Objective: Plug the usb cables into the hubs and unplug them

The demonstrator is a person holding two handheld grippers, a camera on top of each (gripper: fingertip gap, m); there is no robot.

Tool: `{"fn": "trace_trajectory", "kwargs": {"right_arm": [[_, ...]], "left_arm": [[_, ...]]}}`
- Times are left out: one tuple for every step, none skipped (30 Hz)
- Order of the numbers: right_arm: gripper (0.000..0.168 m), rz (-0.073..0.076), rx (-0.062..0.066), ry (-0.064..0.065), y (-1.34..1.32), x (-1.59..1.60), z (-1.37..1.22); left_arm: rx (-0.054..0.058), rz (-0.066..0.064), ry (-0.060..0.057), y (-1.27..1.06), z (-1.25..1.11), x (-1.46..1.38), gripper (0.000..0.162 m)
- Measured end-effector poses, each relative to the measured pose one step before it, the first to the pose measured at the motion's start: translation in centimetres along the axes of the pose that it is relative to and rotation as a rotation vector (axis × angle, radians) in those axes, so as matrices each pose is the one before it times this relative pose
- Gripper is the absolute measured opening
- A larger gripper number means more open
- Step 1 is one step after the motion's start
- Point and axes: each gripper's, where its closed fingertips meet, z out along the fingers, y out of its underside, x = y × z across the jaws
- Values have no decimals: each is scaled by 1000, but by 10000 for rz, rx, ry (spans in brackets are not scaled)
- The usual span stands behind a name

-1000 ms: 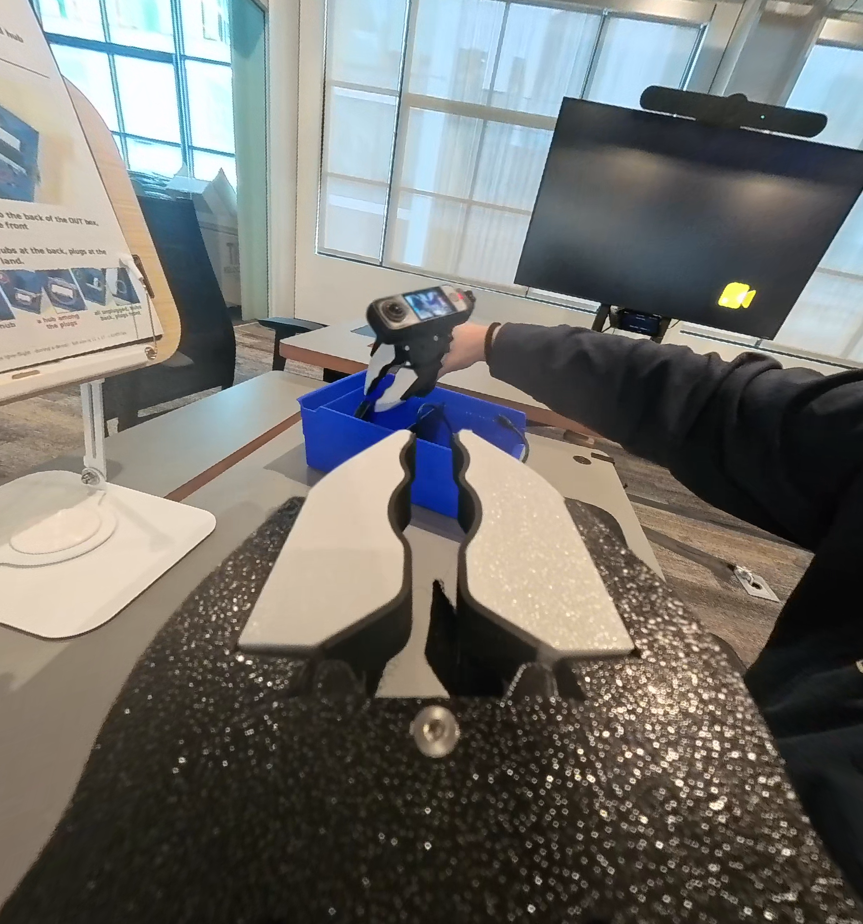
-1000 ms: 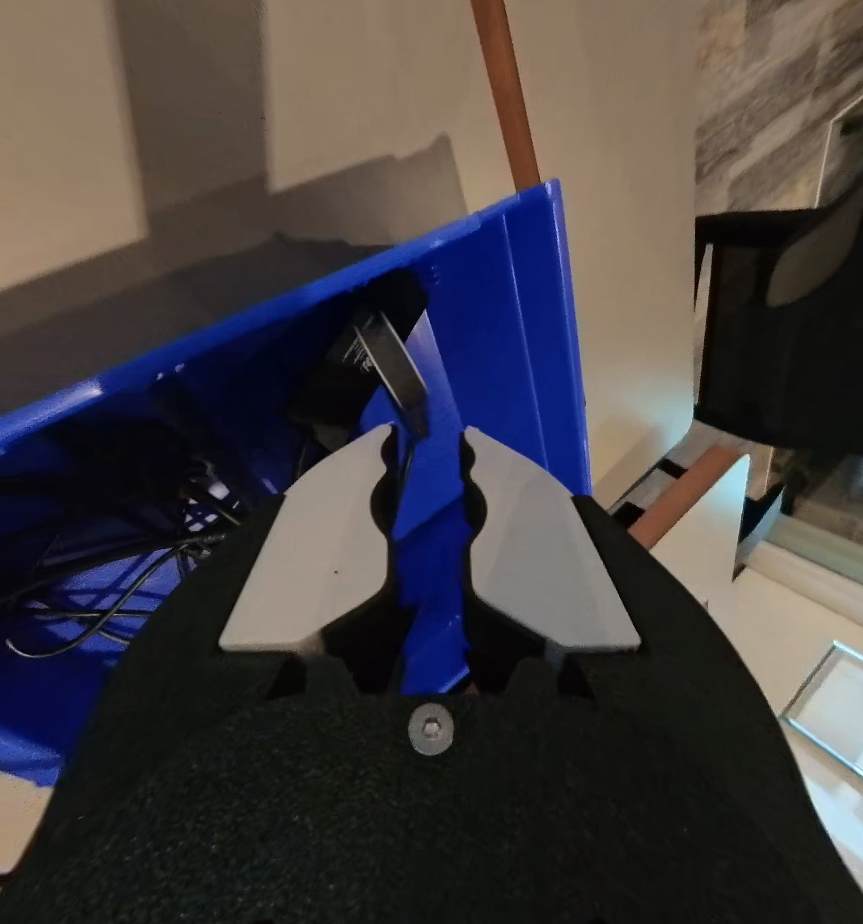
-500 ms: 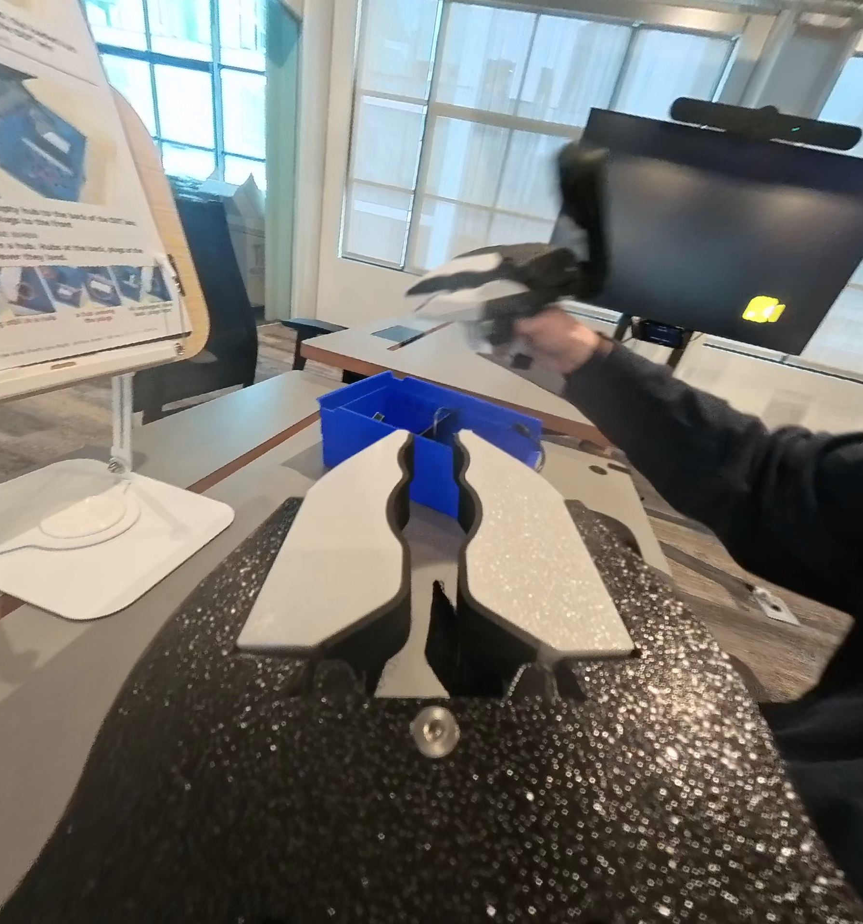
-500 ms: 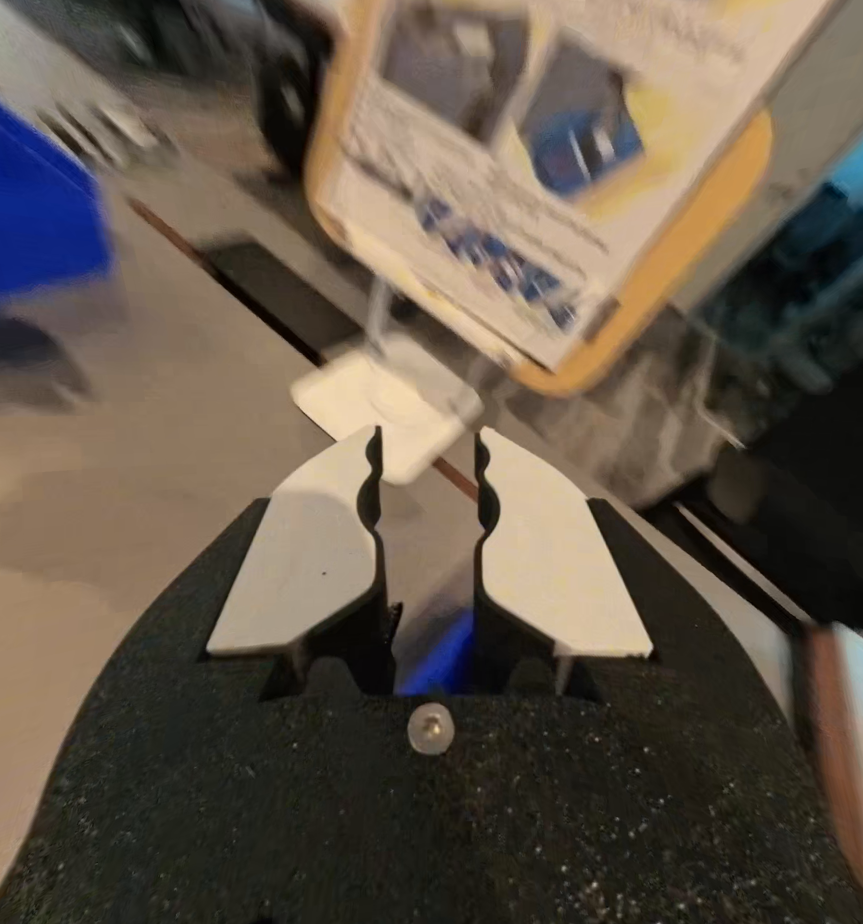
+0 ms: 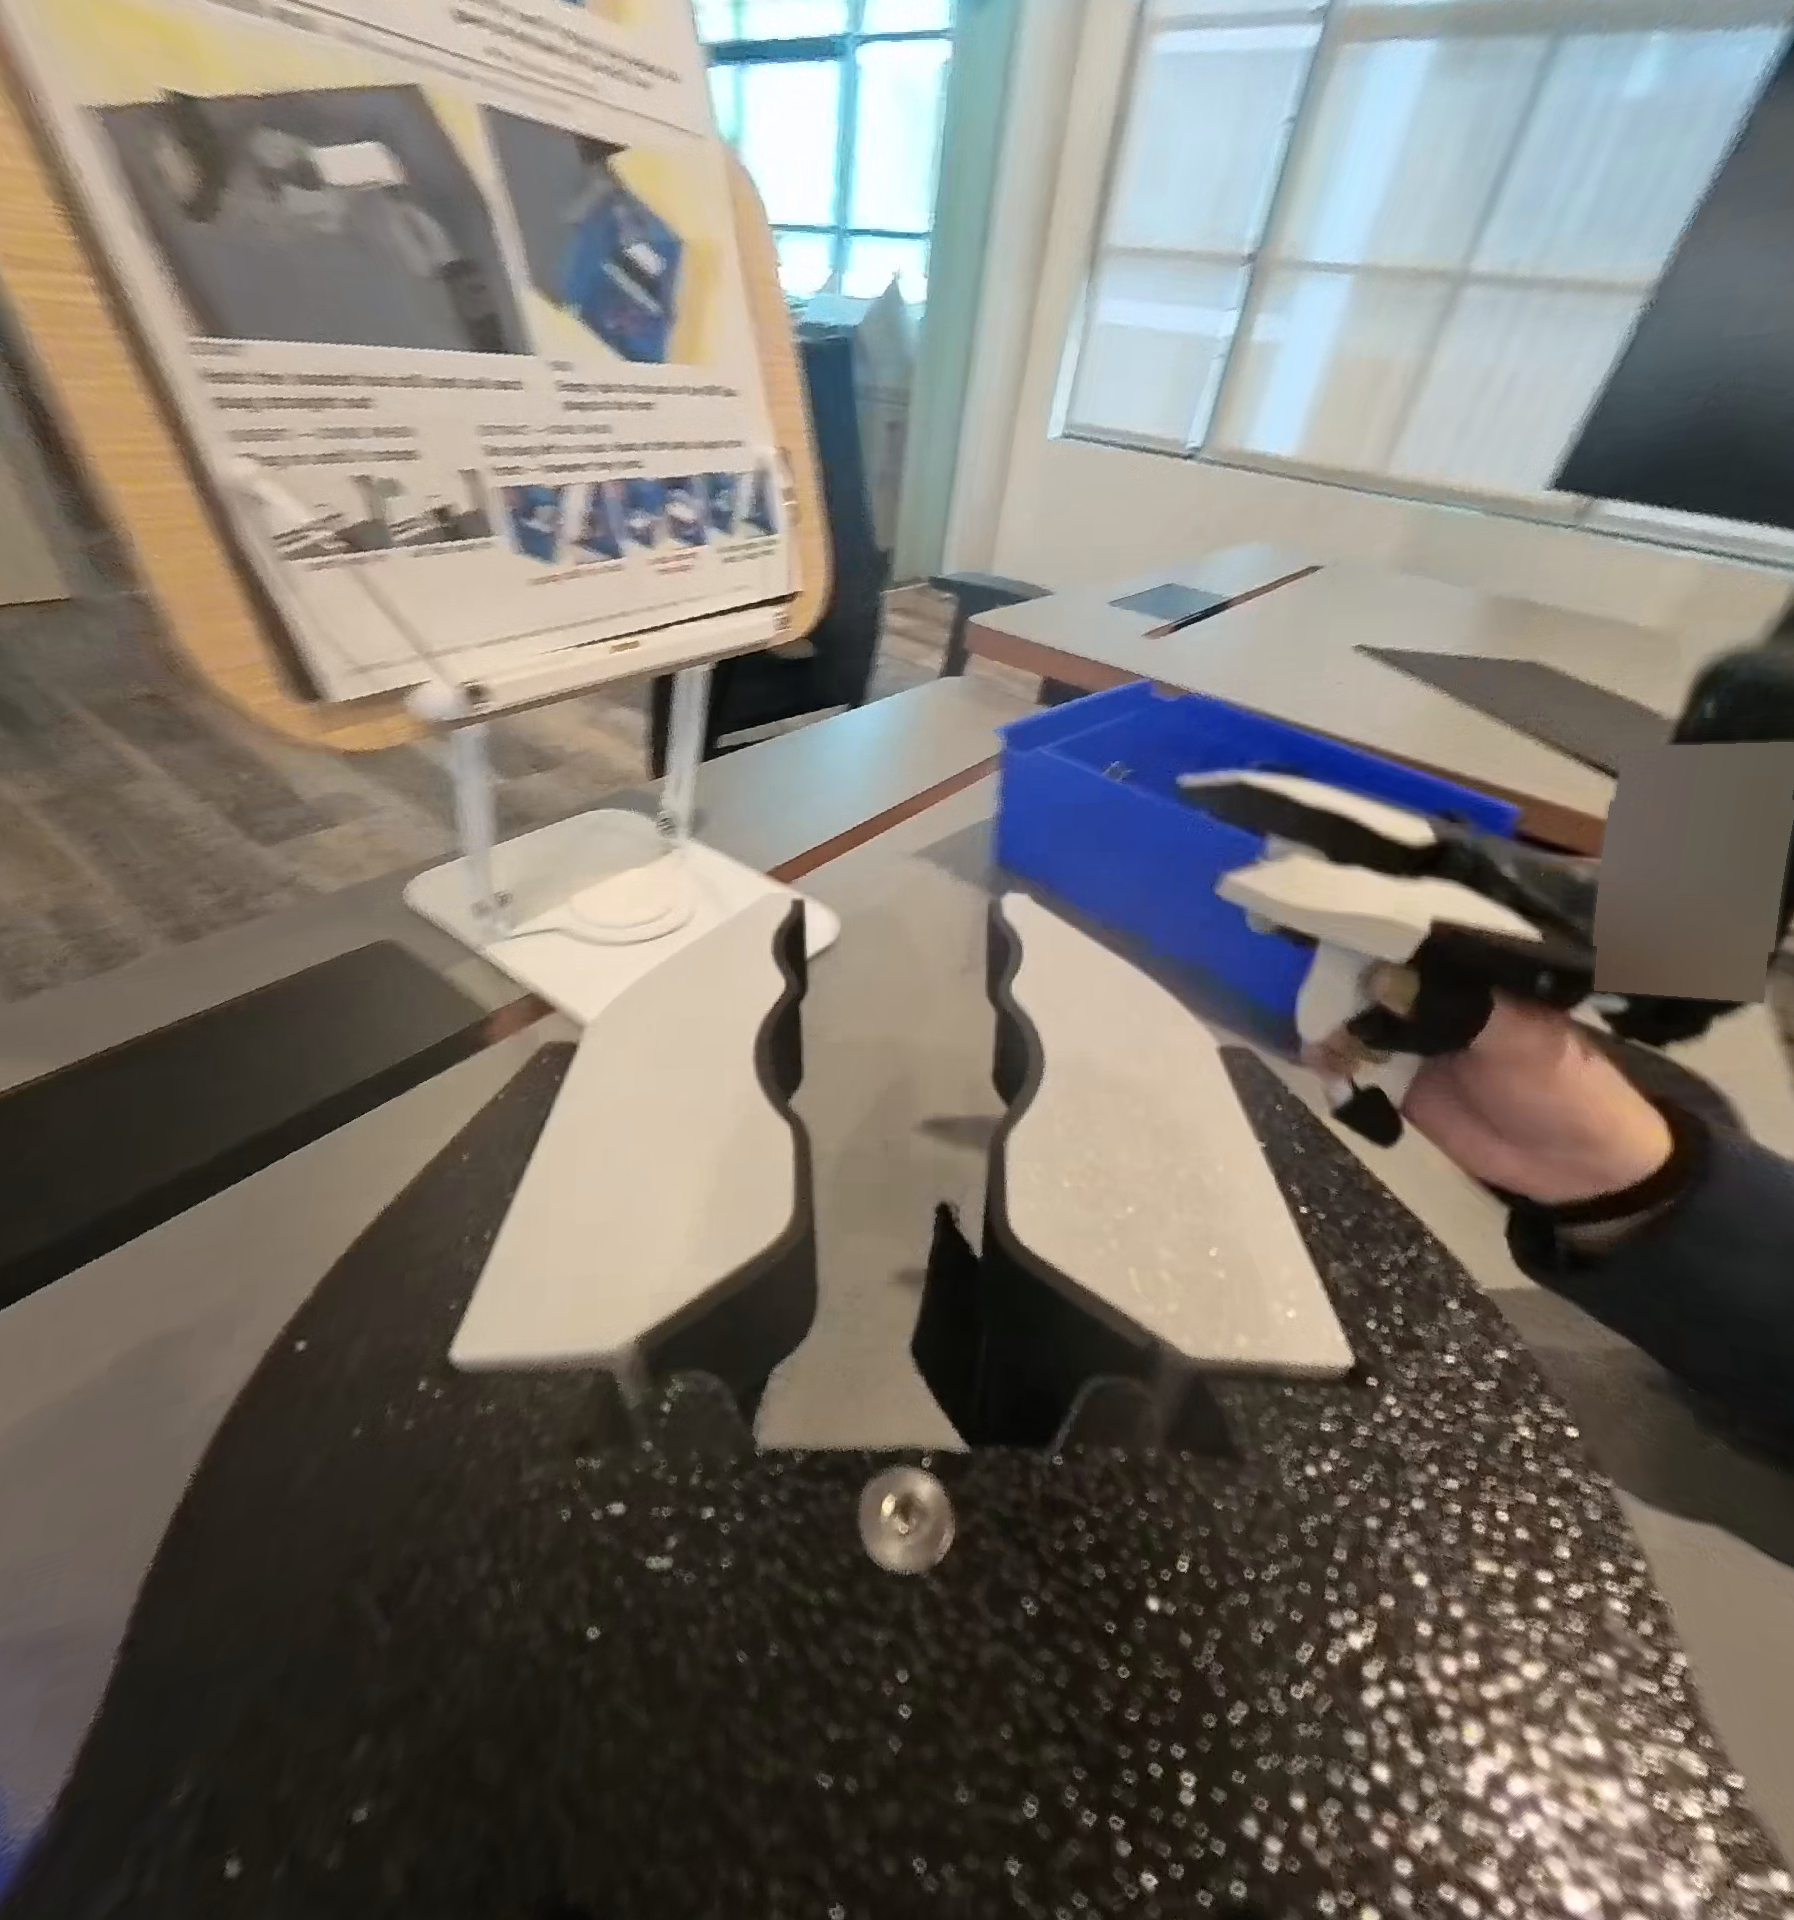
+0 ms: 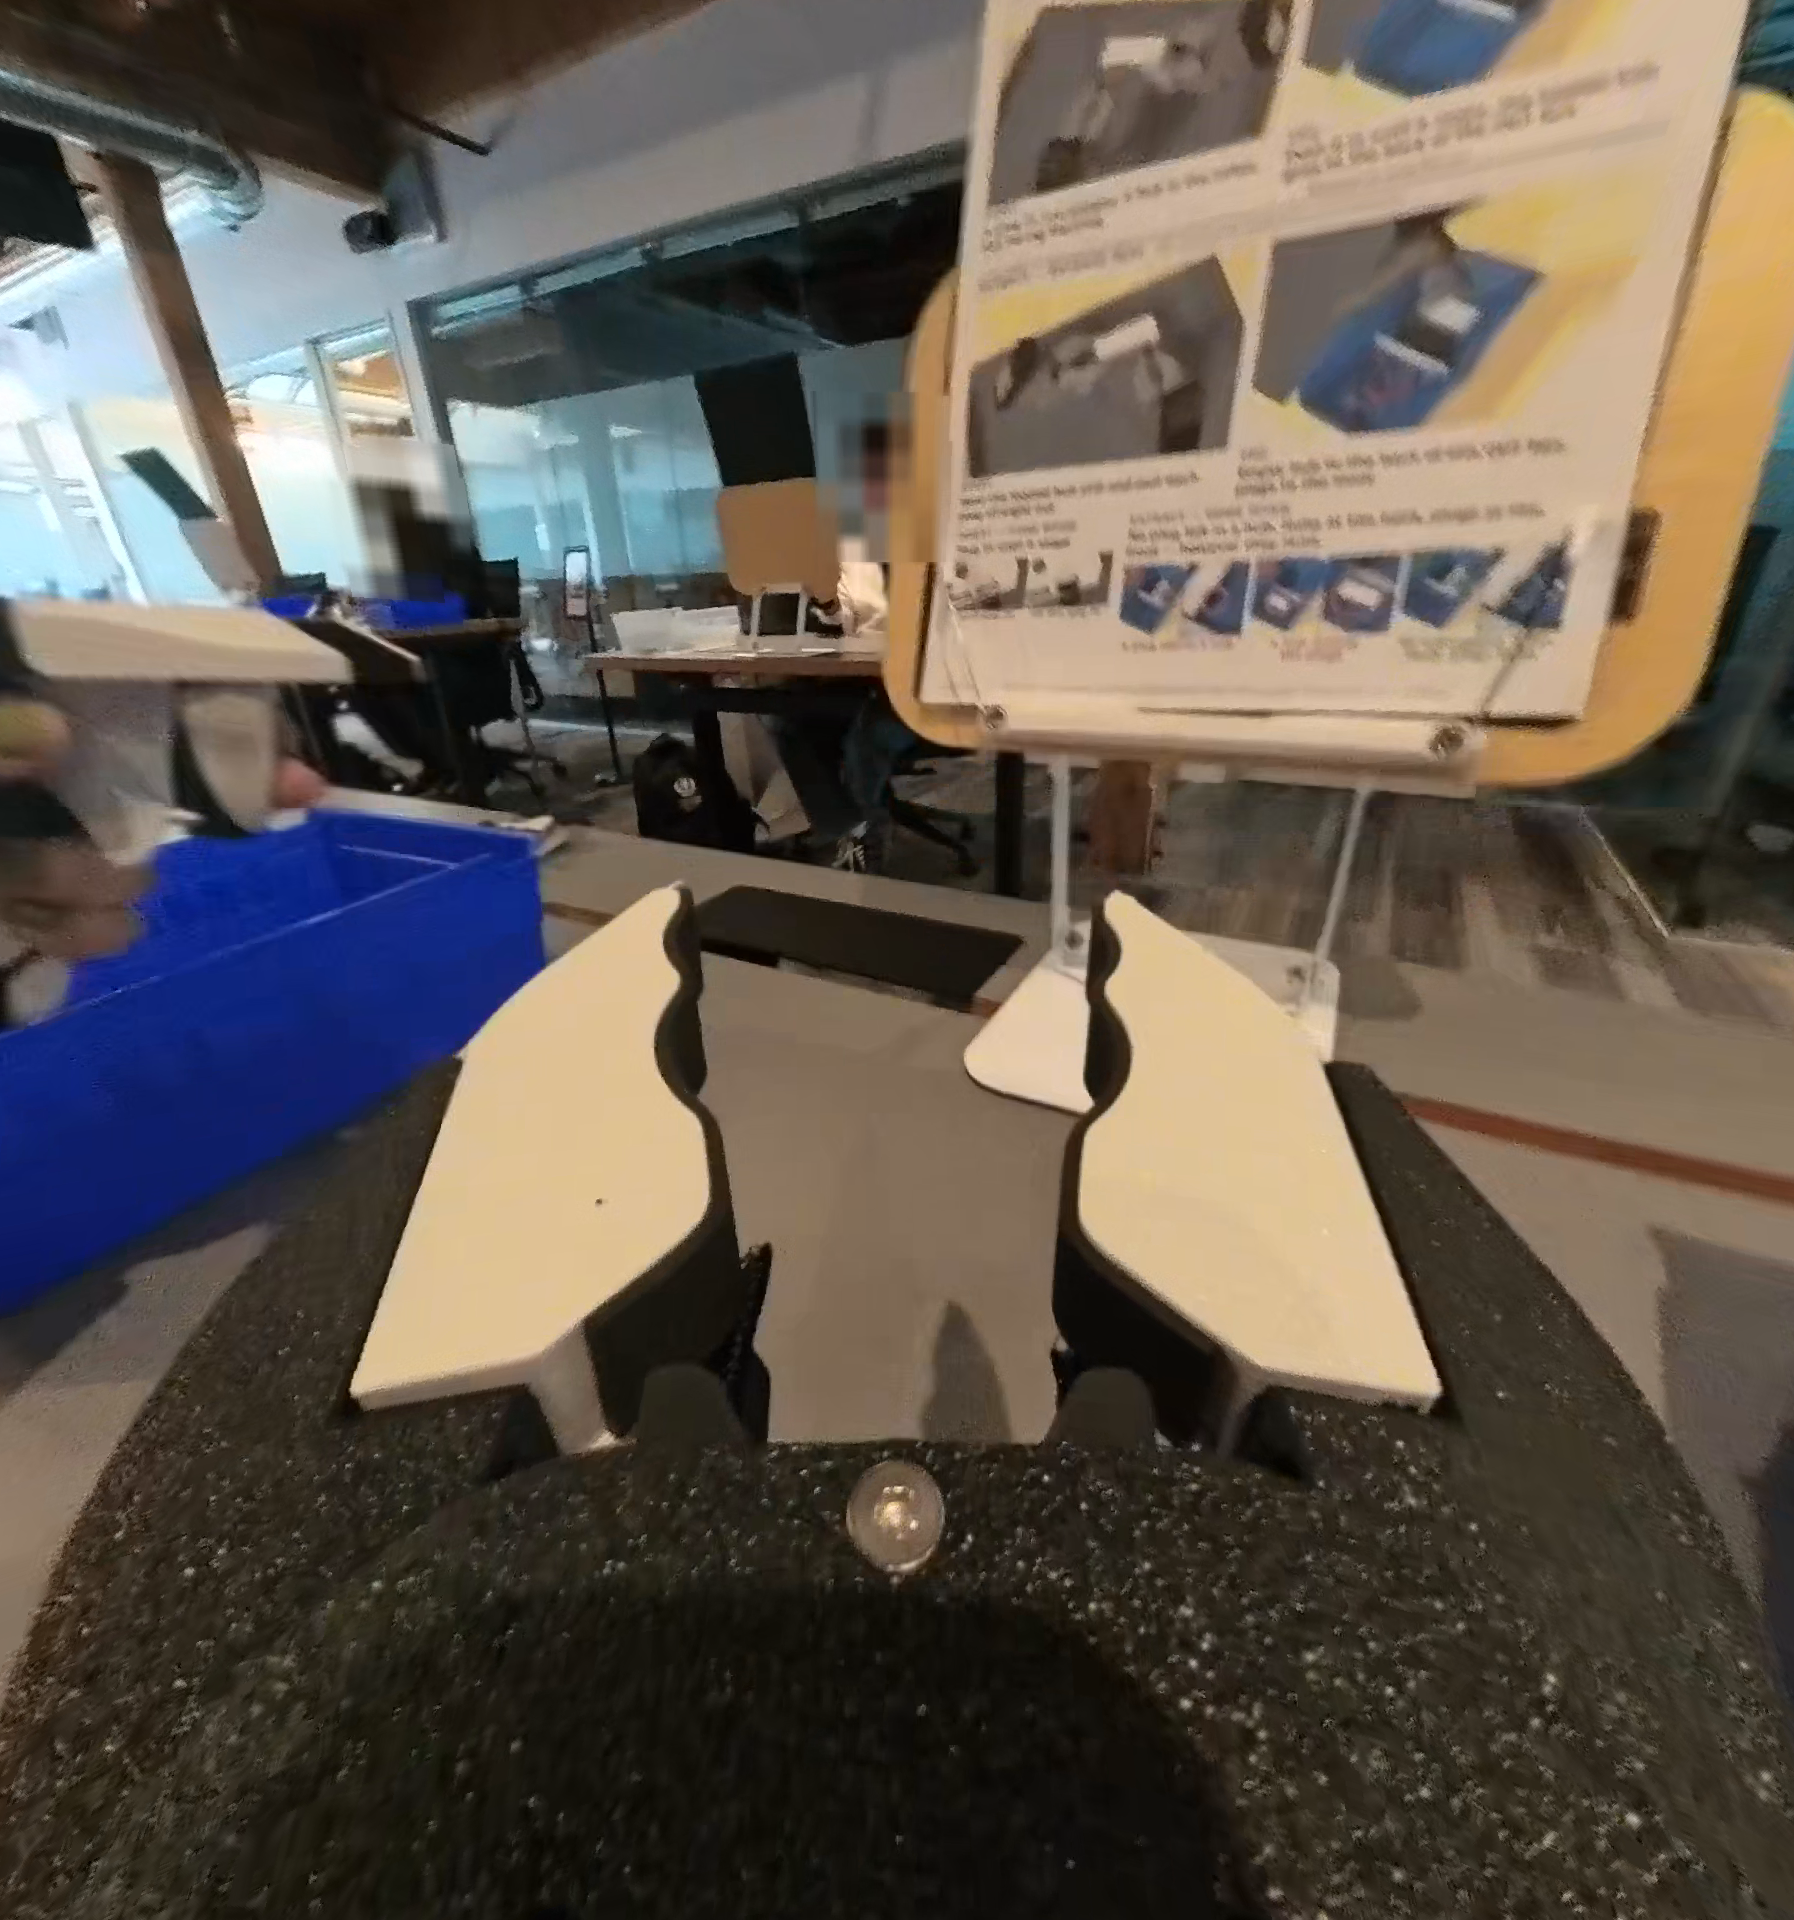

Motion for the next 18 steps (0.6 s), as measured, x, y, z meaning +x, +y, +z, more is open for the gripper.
{"fn": "trace_trajectory", "kwargs": {"right_arm": [[71,308,151,134,742,535,-194],[75,576,118,-99,412,169,-125],[75,550,55,-283,122,-166,-88],[75,379,62,-88,25,2,-45],[75,152,86,48,117,118,-31],[76,14,47,71,279,142,-25],[76,-37,-7,91,421,149,-33],[77,-31,55,112,325,137,-51],[78,-19,160,84,148,71,-53],[78,-55,189,93,95,47,-61],[78,-176,173,172,160,142,-41],[78,-305,130,193,309,180,-28],[79,-317,78,170,388,163,-21],[79,-293,56,117,397,94,-27],[79,-291,48,73,364,19,-18],[79,-251,-12,74,404,5,-10],[79,-164,-14,47,285,-43,-5],[79,-92,-4,-58,108,-161,-3]], "left_arm": [[7,-21,-234,-39,-410,-575,34],[79,-70,-158,-112,-390,-462,36],[143,-119,-80,-191,-370,-338,38],[185,-159,-60,-228,-342,-306,42],[168,-146,-42,-198,-319,-270,45],[133,-126,-65,-162,-289,-311,48],[115,-119,-128,-146,-260,-393,53],[119,-120,-159,-154,-231,-414,56],[136,-127,-137,-197,-219,-352,59],[142,-128,-102,-226,-191,-237,63],[126,-115,-102,-237,-174,-180,65],[71,-69,-110,-192,-148,-122,67],[-14,8,-129,-102,-143,-85,70],[-100,97,-173,-14,-146,-67,72],[-161,144,-242,51,-188,-110,74],[-175,108,-192,16,-228,22,78],[-104,-34,-53,-132,-234,226,85],[14,-177,20,-276,-242,320,94]]}}
